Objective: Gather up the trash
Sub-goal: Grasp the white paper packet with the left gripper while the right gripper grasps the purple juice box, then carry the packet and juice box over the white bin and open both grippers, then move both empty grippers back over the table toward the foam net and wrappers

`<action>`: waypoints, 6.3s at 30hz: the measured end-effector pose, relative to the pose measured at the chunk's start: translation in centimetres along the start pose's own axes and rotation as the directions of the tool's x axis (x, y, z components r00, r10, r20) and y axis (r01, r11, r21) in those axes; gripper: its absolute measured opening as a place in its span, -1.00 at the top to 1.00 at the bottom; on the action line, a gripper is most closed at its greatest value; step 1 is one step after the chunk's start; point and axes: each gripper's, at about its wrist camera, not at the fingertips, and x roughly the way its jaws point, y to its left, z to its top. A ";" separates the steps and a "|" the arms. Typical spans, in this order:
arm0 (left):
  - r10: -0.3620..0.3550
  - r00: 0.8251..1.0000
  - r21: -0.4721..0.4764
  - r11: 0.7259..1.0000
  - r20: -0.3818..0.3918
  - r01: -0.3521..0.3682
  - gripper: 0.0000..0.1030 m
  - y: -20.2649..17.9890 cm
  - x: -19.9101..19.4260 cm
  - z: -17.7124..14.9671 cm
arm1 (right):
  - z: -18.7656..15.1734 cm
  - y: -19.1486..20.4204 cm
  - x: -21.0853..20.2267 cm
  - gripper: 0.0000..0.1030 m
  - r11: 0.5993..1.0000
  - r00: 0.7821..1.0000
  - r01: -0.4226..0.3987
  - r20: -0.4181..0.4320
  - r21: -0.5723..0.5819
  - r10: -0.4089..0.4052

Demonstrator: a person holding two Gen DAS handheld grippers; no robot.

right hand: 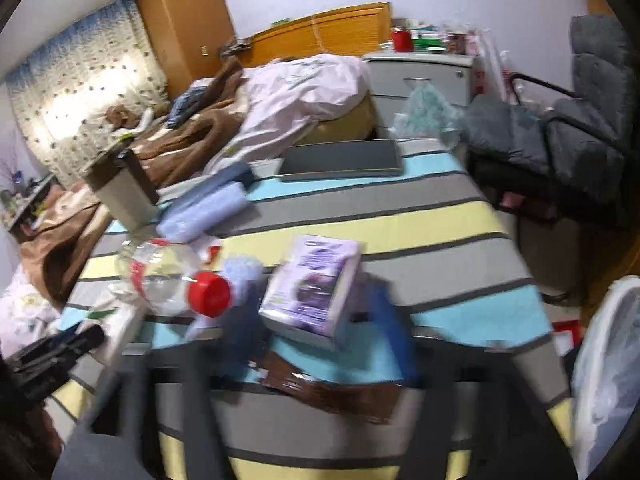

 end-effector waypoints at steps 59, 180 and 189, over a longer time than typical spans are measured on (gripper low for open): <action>-0.051 0.994 0.168 0.985 0.100 0.034 0.28 -8.5 -5.7 -2.3 | -2.6 -2.3 -6.0 -0.12 0.999 0.997 0.047 0.056 0.016 -0.048; -0.252 0.963 0.319 0.924 0.097 0.210 -0.18 -21.2 -8.2 -4.1 | -5.6 -10.0 -13.4 -0.22 0.969 0.957 0.236 0.160 0.069 -0.244; -0.161 0.980 0.234 0.964 0.121 0.129 -0.19 -15.3 -7.8 -3.3 | -4.4 -6.6 -10.5 -0.22 0.985 0.976 0.174 0.136 -0.020 -0.169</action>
